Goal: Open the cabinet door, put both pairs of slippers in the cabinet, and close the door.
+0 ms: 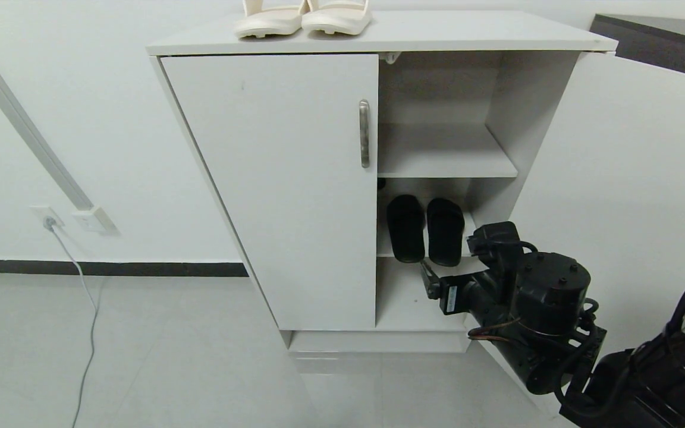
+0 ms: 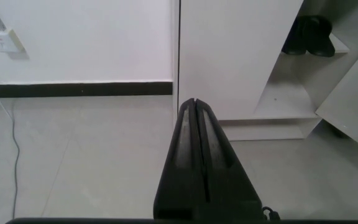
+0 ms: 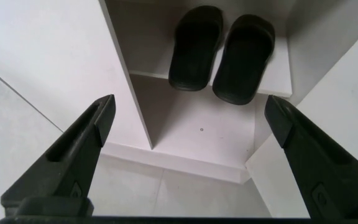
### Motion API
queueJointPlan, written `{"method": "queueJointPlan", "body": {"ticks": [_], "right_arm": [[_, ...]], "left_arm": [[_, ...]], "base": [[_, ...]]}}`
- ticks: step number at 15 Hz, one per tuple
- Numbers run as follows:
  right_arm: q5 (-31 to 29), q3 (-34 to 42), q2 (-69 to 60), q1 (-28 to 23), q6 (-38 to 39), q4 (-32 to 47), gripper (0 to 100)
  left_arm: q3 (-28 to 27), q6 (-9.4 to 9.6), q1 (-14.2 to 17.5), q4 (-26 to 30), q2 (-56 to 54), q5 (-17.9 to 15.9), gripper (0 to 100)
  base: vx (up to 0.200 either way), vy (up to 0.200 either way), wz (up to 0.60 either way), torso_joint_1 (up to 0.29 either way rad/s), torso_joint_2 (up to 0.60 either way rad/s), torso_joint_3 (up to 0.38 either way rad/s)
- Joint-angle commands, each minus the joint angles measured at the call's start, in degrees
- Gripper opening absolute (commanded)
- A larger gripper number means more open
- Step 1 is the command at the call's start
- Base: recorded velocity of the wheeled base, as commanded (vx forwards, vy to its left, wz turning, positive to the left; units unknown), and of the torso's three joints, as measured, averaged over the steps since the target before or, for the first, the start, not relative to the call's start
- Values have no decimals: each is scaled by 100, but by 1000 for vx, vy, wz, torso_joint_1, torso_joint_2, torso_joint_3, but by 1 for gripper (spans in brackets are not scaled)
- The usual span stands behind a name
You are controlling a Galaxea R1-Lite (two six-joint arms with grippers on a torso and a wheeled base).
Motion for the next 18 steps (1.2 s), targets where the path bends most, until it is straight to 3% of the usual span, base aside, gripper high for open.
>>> {"method": "queueJointPlan", "body": {"ticks": [1,15,18], "right_arm": [[0,5,21,1,-3,-13,100],[8,58,21,9,5,-48,100],[8,67,30,9,-3,-162,100]], "left_arm": [[1,-6,0,-1,0,-2,0],[1,-15,0,-1,0,7,0],[1,-94,0,-1,9,51,0]], "base": [[0,200,0,7,7,7],[0,200,0,4,2,4],[0,0,0,0,0,0]]}}
